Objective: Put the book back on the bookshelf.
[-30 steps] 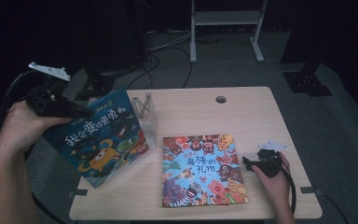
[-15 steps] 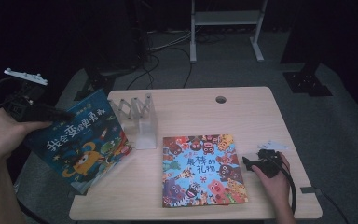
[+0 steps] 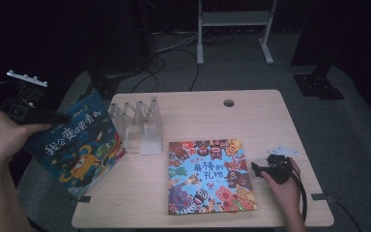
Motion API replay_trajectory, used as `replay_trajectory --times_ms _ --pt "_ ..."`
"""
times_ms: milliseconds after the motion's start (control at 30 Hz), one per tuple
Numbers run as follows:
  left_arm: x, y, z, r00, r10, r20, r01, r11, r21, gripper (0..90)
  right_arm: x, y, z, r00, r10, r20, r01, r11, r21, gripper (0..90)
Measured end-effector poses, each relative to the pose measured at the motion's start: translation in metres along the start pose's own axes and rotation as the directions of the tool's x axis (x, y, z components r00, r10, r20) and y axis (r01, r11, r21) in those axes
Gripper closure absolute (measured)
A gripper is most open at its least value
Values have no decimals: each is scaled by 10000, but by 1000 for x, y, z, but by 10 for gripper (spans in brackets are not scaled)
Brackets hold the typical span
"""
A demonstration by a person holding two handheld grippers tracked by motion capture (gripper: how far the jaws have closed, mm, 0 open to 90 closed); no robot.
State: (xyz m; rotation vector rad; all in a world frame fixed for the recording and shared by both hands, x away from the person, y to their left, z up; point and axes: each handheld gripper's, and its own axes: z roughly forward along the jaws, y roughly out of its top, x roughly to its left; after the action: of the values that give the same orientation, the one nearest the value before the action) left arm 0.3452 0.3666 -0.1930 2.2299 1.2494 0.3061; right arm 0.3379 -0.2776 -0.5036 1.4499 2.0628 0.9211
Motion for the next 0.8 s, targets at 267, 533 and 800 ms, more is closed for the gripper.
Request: replay_trajectory --times_ms 267,533,800 --pt "13 2 6 9987 -485 -123 486 9988 83 826 0 0 0 10000 -2 0 2 10000 1 146" --pt "30 9 14 9922 -1145 -493 1136 9933 -213 825 0 0 0 10000 4 -4 -4 10000 4 146" --pt "39 24 25 9811 -1584 -1111 1552 9872 -372 825 0 0 0 10000 7 -3 -7 10000 6 146"
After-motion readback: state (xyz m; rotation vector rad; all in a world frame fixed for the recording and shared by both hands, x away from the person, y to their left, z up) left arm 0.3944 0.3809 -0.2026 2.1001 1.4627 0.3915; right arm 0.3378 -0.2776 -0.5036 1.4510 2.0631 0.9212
